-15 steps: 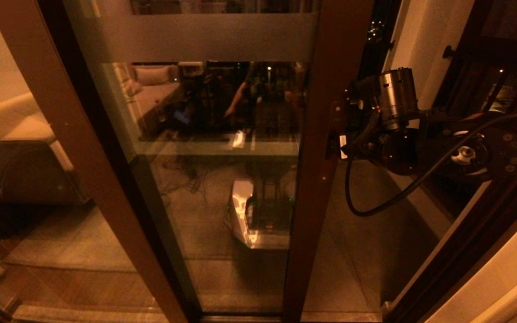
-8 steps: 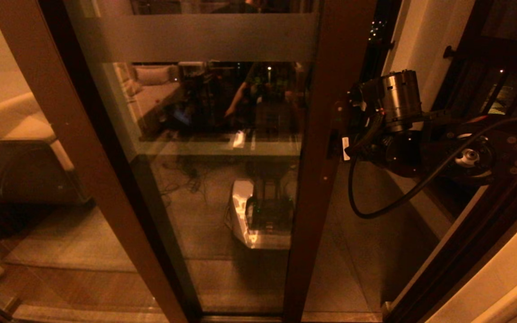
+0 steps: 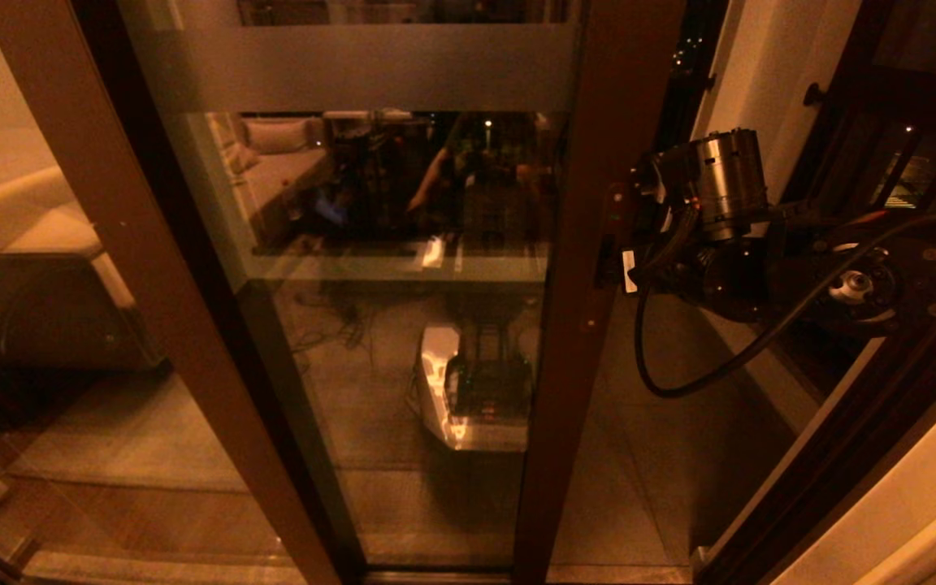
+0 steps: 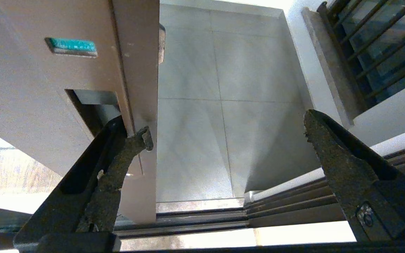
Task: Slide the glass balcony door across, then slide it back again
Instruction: Close the slid door
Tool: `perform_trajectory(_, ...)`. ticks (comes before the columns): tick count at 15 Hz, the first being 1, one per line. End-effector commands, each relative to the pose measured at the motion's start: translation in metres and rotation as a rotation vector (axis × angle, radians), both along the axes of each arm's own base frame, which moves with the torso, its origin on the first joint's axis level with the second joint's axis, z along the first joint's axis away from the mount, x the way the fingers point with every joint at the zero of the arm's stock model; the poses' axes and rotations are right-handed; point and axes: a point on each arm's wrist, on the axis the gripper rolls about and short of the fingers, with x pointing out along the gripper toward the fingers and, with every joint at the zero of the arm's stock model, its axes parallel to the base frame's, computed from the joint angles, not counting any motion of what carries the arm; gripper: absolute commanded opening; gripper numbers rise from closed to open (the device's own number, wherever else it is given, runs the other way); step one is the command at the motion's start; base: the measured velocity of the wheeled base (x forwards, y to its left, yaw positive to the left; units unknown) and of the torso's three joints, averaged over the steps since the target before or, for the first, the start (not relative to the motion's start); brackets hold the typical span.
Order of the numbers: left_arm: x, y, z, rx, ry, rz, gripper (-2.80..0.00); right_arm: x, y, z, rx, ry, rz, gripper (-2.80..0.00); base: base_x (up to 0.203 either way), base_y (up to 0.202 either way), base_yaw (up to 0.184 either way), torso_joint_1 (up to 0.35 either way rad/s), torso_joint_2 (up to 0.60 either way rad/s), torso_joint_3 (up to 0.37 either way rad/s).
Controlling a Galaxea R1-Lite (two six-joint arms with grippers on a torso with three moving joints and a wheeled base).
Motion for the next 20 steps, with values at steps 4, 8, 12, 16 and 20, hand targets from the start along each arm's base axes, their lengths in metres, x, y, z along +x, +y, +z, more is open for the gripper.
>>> perform_trajectory(4, 0.0, 0.0, 0.0, 0.0, 0.001, 0.001, -2.8, -0.001, -0.003, 0.002, -0.001, -0.006, -0.013, 0.0, 0.0, 0.0, 0.0, 0.0, 0.0, 0.0)
perform_trajectory(8, 0.0, 0.0, 0.0, 0.0, 0.001, 0.001, -2.8, 0.002, -0.009, 0.001, -0.006, -0.002, -0.031, 0.0, 0.0, 0.0, 0.0, 0.0, 0.0, 0.0)
perform_trajectory(12, 0.0, 0.0, 0.0, 0.0, 0.001, 0.001, -2.8, 0.001, -0.011, 0.002, -0.006, -0.002, -0.035, 0.0, 0.0, 0.0, 0.0, 0.0, 0.0, 0.0)
perform_trajectory(16, 0.0, 0.0, 0.0, 0.0, 0.001, 0.001, -2.8, 0.002, -0.02, 0.002, -0.015, -0.015, -0.053, 0.0, 0.0, 0.0, 0.0, 0.0, 0.0, 0.0)
perform_trajectory(20, 0.0, 0.0, 0.0, 0.0, 0.001, 0.001, -2.8, 0.004, -0.021, -0.007, -0.055, -0.039, -0.039, 0.0, 0.0, 0.0, 0.0, 0.0, 0.0, 0.0)
